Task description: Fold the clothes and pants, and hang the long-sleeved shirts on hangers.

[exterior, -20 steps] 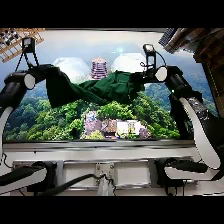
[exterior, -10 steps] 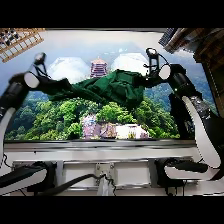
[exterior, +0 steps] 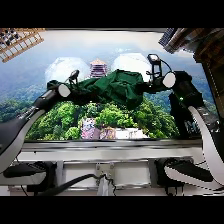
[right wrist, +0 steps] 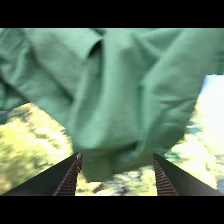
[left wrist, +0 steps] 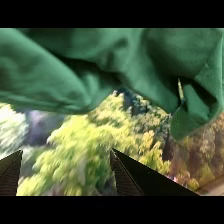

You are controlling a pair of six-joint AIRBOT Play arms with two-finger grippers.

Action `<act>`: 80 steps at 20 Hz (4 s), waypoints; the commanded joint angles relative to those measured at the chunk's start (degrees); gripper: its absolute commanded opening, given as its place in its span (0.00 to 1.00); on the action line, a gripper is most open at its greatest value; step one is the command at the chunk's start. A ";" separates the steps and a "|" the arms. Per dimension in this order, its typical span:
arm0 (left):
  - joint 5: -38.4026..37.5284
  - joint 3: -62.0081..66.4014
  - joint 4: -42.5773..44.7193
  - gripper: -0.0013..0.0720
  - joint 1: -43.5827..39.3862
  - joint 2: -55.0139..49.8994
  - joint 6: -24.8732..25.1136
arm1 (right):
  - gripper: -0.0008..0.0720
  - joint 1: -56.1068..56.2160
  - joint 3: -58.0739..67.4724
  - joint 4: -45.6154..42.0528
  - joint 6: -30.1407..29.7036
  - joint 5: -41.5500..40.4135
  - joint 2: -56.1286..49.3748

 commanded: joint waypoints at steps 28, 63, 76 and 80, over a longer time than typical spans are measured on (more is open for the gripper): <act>0.74 12.24 -13.33 0.03 1.70 -17.14 0.81 | 0.70 -7.34 -0.98 -2.01 -2.45 -0.13 4.26; -20.06 13.40 29.14 0.03 13.44 31.30 7.80 | 0.90 -5.88 21.84 21.88 -0.94 -0.94 -27.76; -18.47 13.40 29.14 0.03 13.44 31.23 10.84 | 0.90 -5.77 34.93 21.88 3.78 9.09 -42.32; -18.29 13.40 29.14 0.03 13.44 31.19 10.82 | 0.90 -3.76 34.93 22.67 3.37 9.18 -42.69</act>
